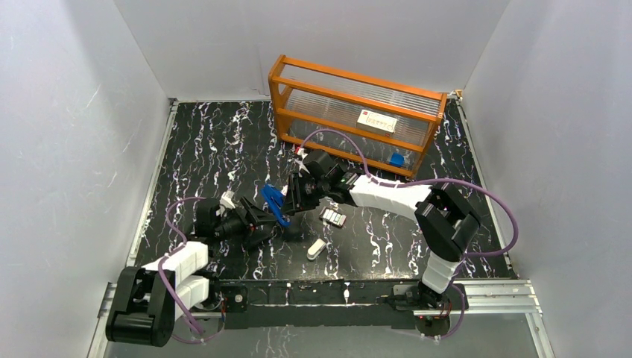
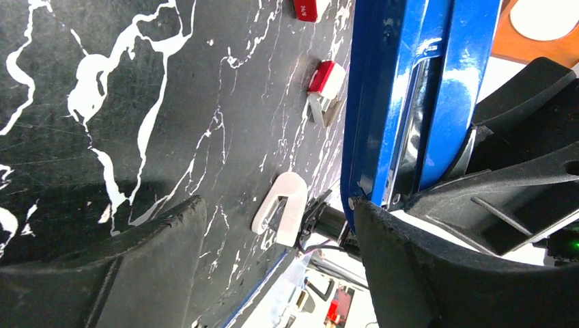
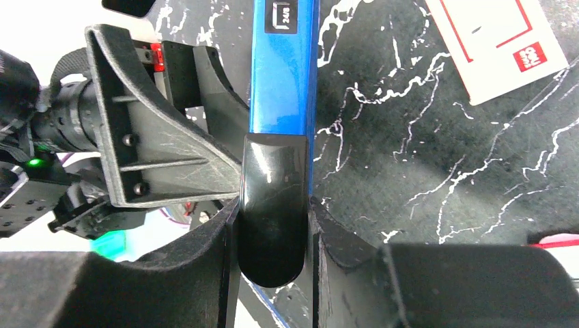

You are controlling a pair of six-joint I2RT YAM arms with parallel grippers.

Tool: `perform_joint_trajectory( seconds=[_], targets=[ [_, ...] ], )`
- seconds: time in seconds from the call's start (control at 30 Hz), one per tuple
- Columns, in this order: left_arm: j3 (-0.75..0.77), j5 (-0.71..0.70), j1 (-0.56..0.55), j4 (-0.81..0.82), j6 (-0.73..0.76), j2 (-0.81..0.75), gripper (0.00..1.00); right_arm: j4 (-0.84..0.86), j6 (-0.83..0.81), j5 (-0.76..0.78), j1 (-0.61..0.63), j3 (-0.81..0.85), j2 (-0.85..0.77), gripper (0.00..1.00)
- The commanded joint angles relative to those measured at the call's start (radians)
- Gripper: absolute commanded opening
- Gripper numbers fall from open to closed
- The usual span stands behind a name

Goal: Load the staples into the stapler

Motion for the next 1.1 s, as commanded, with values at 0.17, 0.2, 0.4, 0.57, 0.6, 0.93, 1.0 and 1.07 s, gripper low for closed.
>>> perform_joint_trajectory(
  seconds=[0.17, 0.2, 0.4, 0.57, 0.6, 0.93, 1.0, 1.07],
  targets=[
    [0.071, 0.032, -0.005, 0.091, -0.021, 0.036, 0.59, 0.136, 0.035, -0.108, 0.018, -0.004, -0.053, 0.24],
    [0.073, 0.039, -0.005, 0.094, -0.022, 0.036, 0.61, 0.132, 0.035, -0.102, 0.019, -0.006, -0.051, 0.24],
    [0.081, -0.048, -0.005, -0.136, 0.065, -0.11, 0.58, 0.079, 0.023, -0.005, 0.019, -0.008, -0.058, 0.24],
    [0.053, -0.047, -0.005, -0.128, 0.044, -0.202, 0.59, 0.072, 0.012, 0.049, 0.019, -0.023, -0.064, 0.24],
    [0.05, -0.046, -0.005, -0.11, 0.031, -0.209, 0.62, 0.073, 0.011, 0.049, 0.019, -0.023, -0.061, 0.24],
    [0.057, -0.036, -0.005, -0.023, 0.01, -0.108, 0.65, 0.101, 0.012, -0.006, 0.018, -0.02, -0.057, 0.25],
    [0.056, -0.022, -0.006, -0.01, 0.018, -0.071, 0.55, 0.126, 0.022, -0.014, 0.018, -0.021, -0.06, 0.25],
    [0.048, -0.002, -0.008, 0.02, 0.013, -0.045, 0.49, 0.134, 0.034, -0.015, 0.019, -0.024, -0.064, 0.25]
  ],
)
